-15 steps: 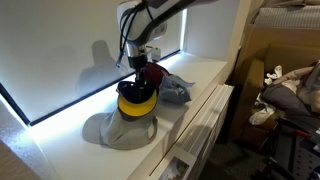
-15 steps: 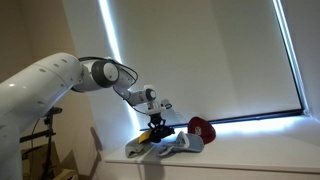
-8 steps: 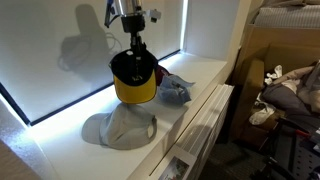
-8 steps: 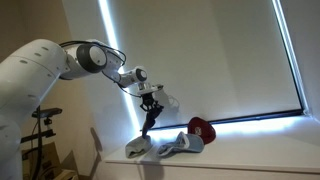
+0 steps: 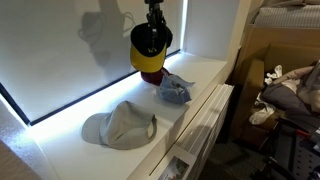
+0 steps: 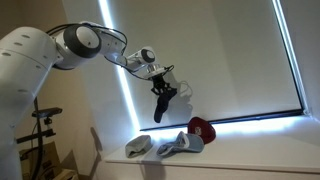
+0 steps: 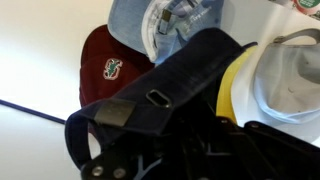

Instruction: Move the black and beige caps to the right

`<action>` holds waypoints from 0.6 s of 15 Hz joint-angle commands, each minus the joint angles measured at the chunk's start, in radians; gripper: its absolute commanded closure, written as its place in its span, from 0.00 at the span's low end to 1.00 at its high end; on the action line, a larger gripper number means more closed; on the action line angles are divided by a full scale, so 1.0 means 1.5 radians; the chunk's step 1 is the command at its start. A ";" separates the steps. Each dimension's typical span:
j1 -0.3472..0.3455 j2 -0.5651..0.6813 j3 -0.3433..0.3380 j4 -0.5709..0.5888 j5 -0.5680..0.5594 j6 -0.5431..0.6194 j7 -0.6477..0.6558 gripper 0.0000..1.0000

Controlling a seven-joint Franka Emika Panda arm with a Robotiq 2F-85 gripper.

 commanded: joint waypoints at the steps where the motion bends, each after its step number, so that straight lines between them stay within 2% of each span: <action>1: -0.051 -0.013 -0.017 -0.024 0.045 0.024 0.035 0.95; 9: -0.193 0.023 -0.064 -0.029 0.162 0.060 0.051 0.95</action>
